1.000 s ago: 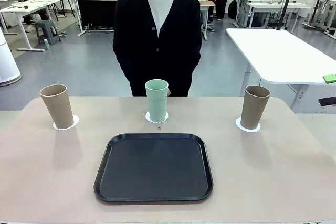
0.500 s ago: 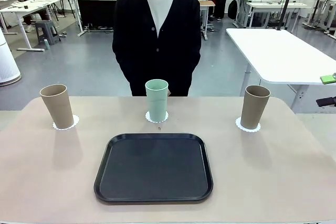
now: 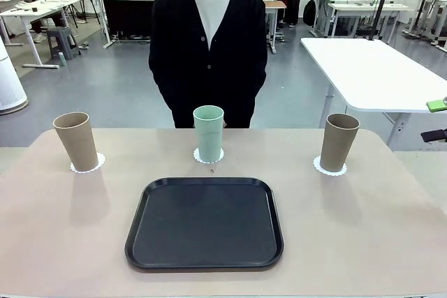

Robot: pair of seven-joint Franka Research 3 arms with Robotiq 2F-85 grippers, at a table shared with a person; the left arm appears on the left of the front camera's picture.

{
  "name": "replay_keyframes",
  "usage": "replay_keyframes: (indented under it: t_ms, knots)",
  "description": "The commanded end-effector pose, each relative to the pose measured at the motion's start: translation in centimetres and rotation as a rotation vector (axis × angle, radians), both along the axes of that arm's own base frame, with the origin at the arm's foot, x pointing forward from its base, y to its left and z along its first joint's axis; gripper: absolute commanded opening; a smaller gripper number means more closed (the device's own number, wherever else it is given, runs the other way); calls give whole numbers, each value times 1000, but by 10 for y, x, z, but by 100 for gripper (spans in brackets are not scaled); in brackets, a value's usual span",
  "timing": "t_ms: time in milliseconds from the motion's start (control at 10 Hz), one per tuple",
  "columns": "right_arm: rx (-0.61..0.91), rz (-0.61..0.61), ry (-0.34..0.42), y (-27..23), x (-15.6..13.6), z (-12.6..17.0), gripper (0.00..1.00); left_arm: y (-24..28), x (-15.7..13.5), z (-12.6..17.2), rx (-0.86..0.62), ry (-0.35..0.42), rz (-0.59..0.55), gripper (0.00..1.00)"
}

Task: Place coasters on the table and set cups on them.
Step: Take one Reusable plastic cup from the Flat Tray and place it on a coaster set by the human.

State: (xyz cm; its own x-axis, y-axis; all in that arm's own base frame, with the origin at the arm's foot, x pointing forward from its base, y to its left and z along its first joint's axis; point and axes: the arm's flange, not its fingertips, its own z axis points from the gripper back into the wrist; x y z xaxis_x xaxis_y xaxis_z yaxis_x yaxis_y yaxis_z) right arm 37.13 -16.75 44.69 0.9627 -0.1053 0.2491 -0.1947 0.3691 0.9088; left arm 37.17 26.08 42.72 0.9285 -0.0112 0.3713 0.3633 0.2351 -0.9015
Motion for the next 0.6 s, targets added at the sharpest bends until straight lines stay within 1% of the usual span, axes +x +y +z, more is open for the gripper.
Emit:
replay_keyframes:
  t_ms: [0,500]
  knots:
    - [11,4,0,0,-1,-2,100,0,0,2,3,-4,0,100]
    - [11,4,0,0,-1,-2,100,0,0,2,3,-4,0,100]
